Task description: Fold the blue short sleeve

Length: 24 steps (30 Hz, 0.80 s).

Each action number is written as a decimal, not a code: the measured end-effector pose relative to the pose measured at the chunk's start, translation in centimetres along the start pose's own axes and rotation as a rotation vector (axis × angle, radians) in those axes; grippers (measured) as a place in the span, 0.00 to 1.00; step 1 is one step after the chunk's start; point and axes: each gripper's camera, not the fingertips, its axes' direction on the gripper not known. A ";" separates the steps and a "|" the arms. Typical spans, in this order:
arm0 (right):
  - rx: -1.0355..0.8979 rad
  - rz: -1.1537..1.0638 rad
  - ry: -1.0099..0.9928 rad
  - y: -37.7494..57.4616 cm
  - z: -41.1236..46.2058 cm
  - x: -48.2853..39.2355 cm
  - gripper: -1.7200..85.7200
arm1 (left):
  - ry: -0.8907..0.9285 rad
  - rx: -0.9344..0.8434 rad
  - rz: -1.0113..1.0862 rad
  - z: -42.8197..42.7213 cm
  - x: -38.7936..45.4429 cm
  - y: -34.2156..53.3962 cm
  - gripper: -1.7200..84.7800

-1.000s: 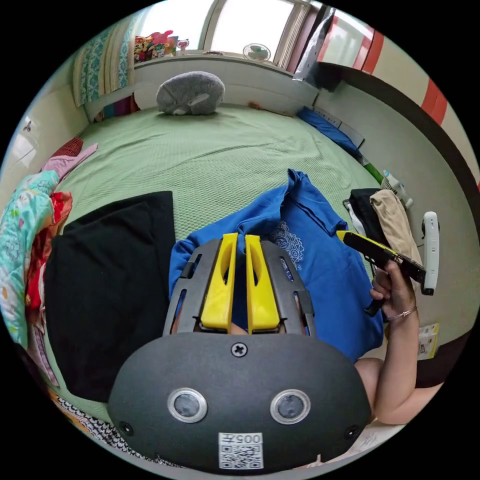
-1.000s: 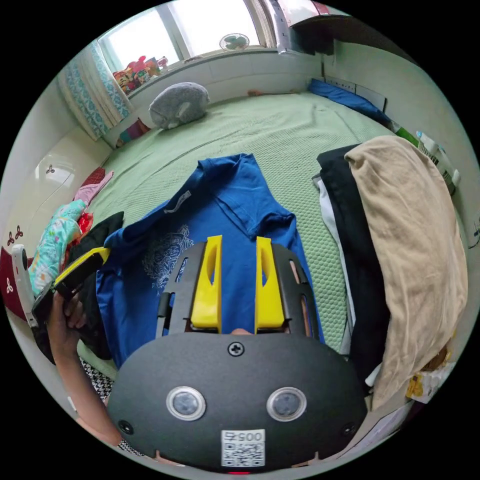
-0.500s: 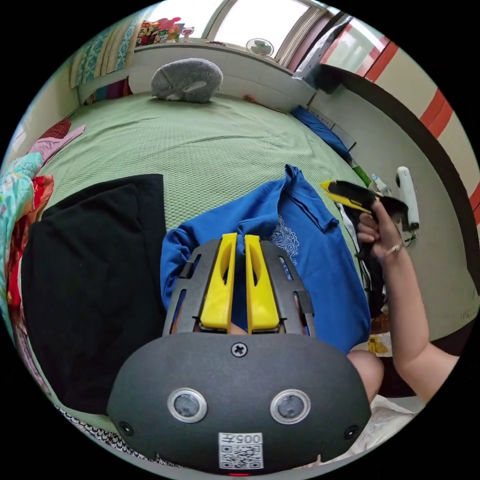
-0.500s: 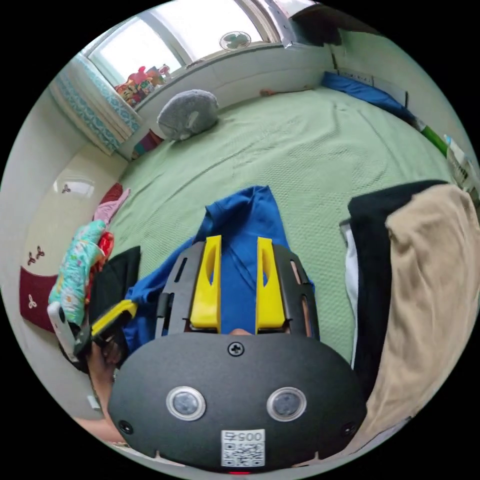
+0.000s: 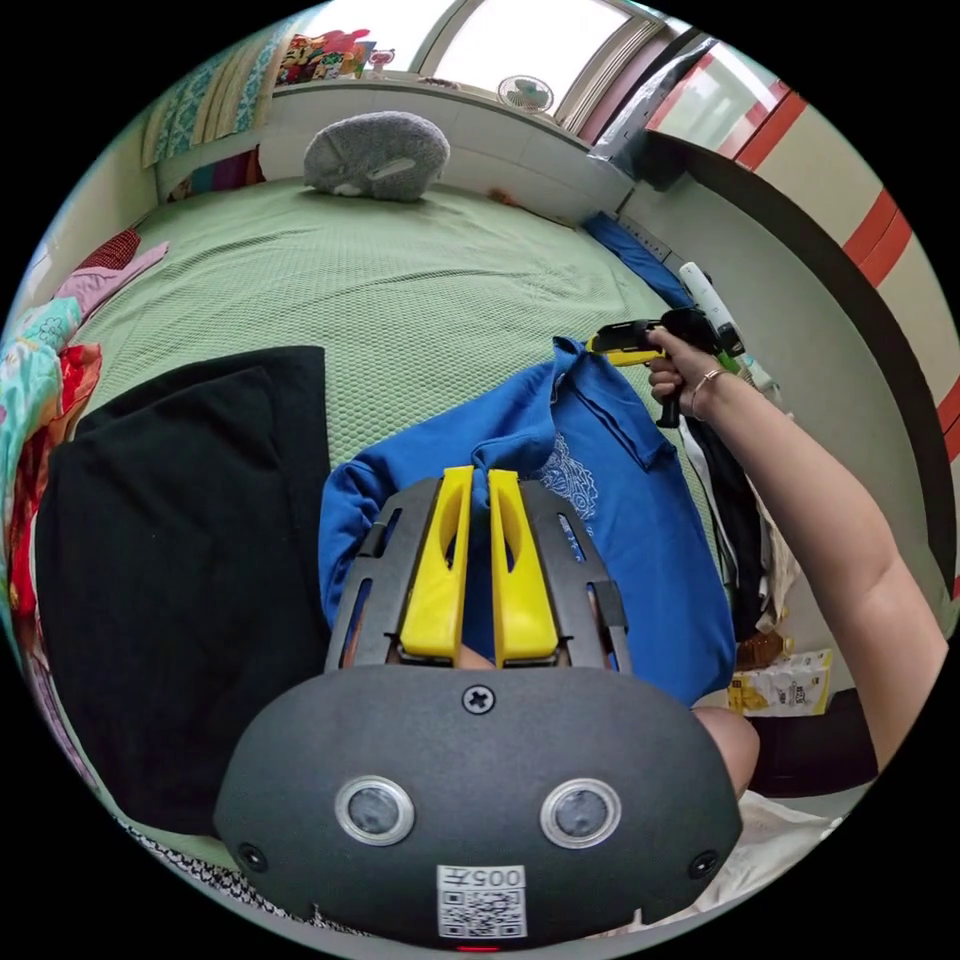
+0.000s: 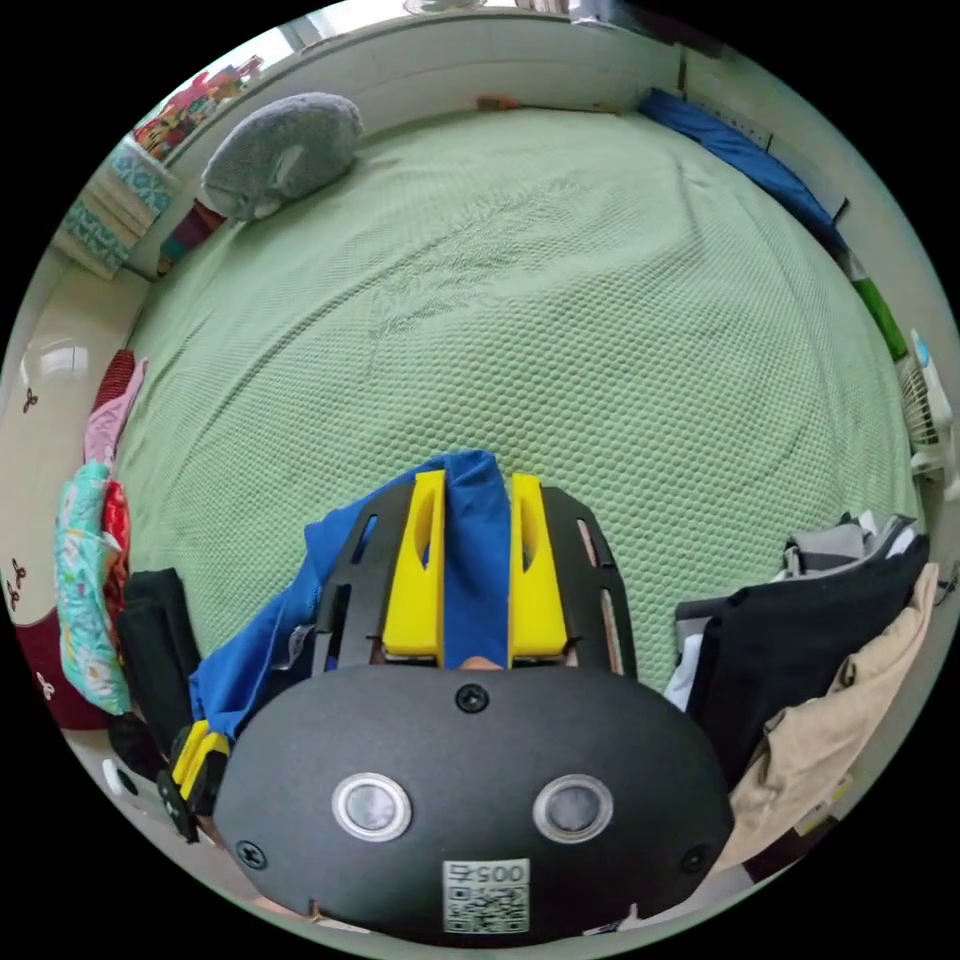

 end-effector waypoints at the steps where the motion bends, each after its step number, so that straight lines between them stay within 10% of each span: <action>1: 0.017 -0.031 -0.033 0.5 -0.7 -0.1 0.02 | 0.008 0.004 -0.008 -0.4 0.0 0.5 0.07; 24: 0.299 -0.246 -0.320 34.0 -24.2 10.7 0.00 | -0.118 0.186 0.023 -18.9 9.1 21.6 0.07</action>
